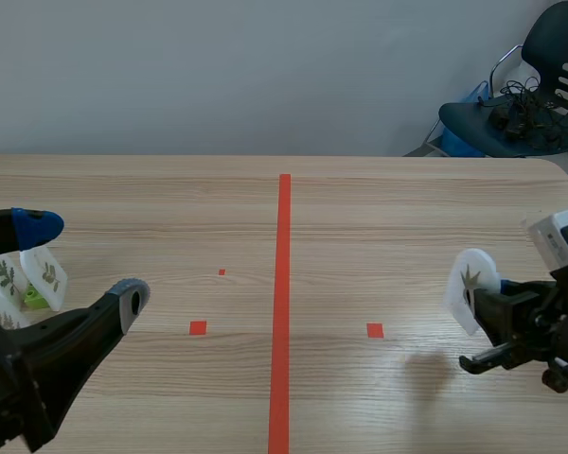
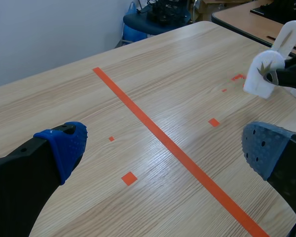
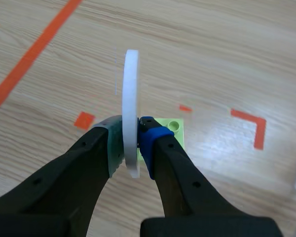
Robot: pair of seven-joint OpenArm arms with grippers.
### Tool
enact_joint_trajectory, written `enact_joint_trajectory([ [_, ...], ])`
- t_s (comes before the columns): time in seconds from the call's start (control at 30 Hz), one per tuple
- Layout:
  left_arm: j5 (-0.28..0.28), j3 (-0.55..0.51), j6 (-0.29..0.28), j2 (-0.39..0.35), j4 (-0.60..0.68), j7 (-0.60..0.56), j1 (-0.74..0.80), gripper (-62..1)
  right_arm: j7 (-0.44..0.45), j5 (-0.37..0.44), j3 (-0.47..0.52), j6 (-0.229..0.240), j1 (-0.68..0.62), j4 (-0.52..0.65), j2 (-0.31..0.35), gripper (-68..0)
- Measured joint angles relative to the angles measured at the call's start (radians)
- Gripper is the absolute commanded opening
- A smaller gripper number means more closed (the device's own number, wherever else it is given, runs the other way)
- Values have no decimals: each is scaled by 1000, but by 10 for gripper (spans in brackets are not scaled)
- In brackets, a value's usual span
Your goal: Do the leaf sorting experiment
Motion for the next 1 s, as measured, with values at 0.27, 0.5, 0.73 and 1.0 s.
enact_joint_trajectory([
  [0.27,0,0,0,0,0,0,0,14,-3,0,122,-93,-77,-2,-24,-627],
  [0.5,0,0,0,0,0,0,0,14,1,32,159,-164,-47,-50,-24,-627],
  [0.73,0,0,0,0,0,0,0,14,32,53,158,-166,39,-219,-24,-627],
  [1.0,0,0,0,0,0,0,0,14,63,53,157,-180,66,-280,-24,-624],
])
